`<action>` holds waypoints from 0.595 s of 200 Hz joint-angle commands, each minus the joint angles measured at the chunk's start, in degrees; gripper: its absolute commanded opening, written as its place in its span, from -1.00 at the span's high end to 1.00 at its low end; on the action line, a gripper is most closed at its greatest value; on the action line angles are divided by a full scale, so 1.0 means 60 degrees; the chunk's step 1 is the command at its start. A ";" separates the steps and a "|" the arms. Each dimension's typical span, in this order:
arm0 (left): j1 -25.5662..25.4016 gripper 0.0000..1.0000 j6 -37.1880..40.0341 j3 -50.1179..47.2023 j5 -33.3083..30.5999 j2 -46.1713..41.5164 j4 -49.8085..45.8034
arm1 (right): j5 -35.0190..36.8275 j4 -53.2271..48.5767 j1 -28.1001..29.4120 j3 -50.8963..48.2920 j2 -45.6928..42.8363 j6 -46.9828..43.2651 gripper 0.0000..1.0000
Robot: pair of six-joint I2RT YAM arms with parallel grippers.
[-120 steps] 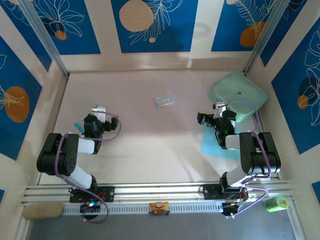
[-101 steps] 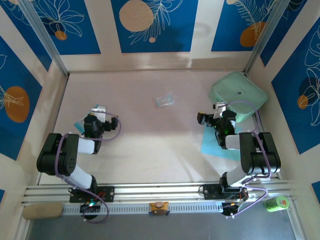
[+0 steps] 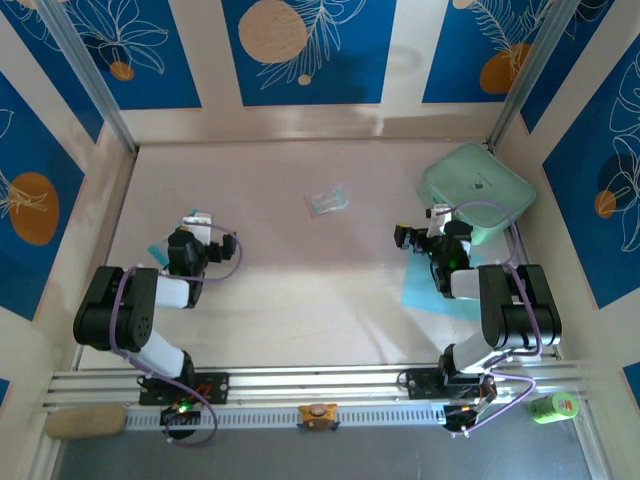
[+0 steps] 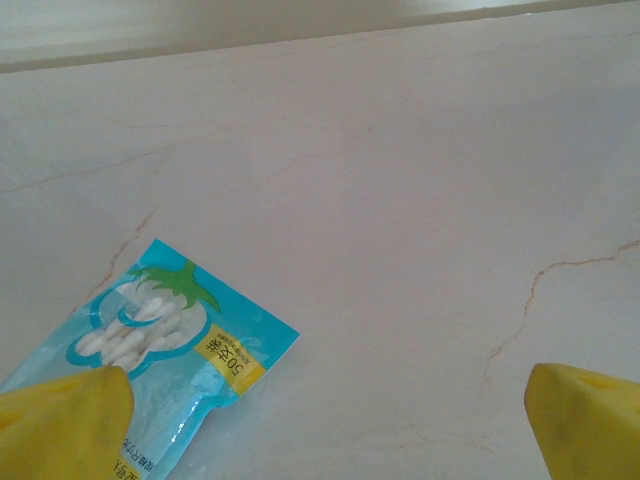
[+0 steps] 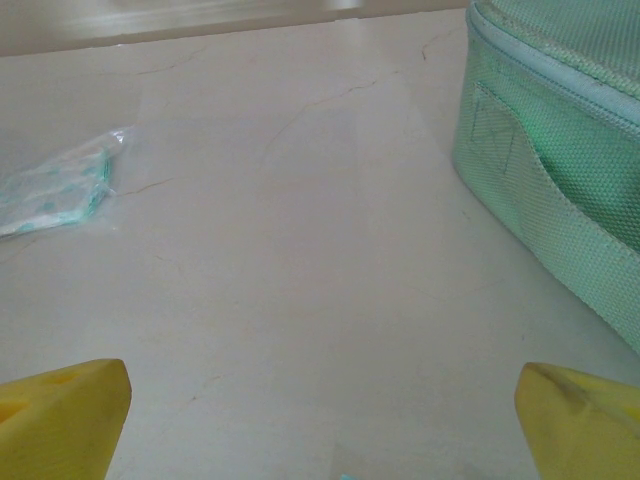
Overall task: Fold a paper plane with a square sheet of paper (pick it up from the middle)
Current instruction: Move the square sheet of paper to the center of the table.
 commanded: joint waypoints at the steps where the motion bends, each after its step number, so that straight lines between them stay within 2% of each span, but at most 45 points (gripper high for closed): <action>1: 0.0099 -1.00 0.0099 0.0174 0.0289 -0.0043 0.0042 | -0.0183 0.0140 -0.0040 0.0196 -0.0013 -0.0070 -0.98; 93: 0.0085 -1.00 0.0206 0.0077 0.0478 -0.0093 0.0215 | -0.0196 0.0155 -0.0055 0.0187 -0.0035 -0.0068 -0.98; 119: -0.0005 -1.00 0.0234 -0.0235 0.0324 -0.0733 0.0272 | 0.0108 -0.0589 0.0187 0.0441 -0.0409 -0.0271 -1.00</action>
